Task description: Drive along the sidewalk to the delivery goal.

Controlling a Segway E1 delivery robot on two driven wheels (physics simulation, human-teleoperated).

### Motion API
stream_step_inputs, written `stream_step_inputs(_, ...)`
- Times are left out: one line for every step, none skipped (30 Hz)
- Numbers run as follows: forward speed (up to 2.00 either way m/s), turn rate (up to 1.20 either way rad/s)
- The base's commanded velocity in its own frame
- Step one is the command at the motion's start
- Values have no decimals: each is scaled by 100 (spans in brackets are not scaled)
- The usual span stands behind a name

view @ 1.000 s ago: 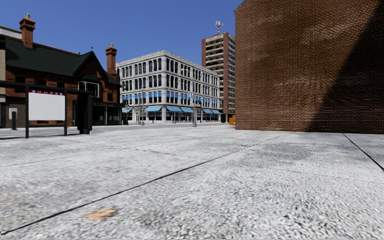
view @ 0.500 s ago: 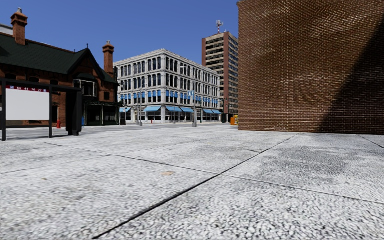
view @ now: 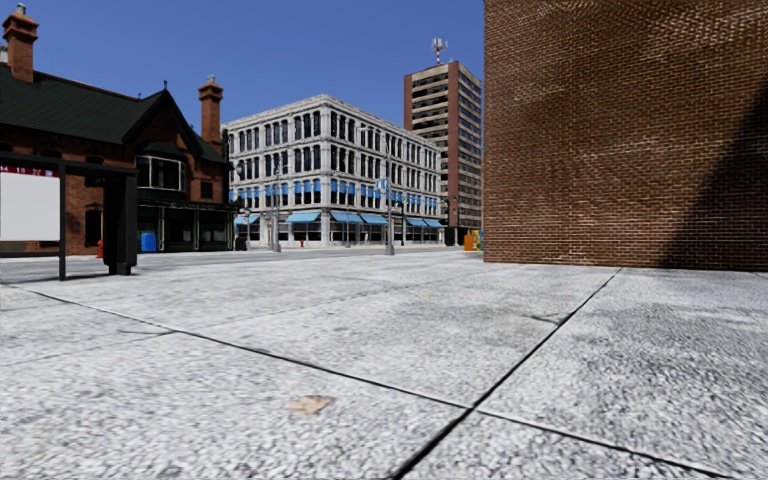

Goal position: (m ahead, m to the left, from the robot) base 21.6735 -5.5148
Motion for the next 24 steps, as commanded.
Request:
stream_step_inputs(200, 0)
stream_step_inputs(200, 0)
stream_step_inputs(200, 0)
stream_step_inputs(200, 0)
stream_step_inputs(200, 0)
stream_step_inputs(200, 0)
stream_step_inputs(200, 0)
stream_step_inputs(200, 0)
stream_step_inputs(200, 0)
stream_step_inputs(200, 0)
stream_step_inputs(200, 0)
stream_step_inputs(200, 0)
stream_step_inputs(200, 0)
stream_step_inputs(200, 0)
stream_step_inputs(200, 0)
stream_step_inputs(200, 0)
stream_step_inputs(200, 0)
stream_step_inputs(200, 0)
stream_step_inputs(200, 0)
stream_step_inputs(200, 0)
stream_step_inputs(200, 0)
stream_step_inputs(200, 0)
stream_step_inputs(200, 0)
stream_step_inputs(200, 0)
